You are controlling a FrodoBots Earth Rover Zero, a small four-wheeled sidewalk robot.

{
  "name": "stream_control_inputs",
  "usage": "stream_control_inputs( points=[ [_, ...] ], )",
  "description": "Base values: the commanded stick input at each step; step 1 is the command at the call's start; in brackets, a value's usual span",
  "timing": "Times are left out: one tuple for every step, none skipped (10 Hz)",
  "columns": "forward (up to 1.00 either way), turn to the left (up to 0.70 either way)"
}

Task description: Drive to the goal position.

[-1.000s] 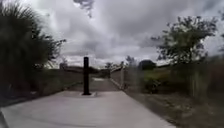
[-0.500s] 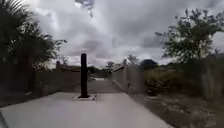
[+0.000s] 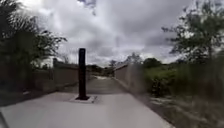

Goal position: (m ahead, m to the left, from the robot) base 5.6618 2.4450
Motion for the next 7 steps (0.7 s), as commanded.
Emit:
stream_control_inputs(
  points=[
    [0.69, 0.01],
    [0.69, 0.01],
    [0.69, 0.01],
    [0.69, 0.01],
    [0.69, 0.01],
    [0.69, 0.01],
    [0.69, 0.01]
  ],
)
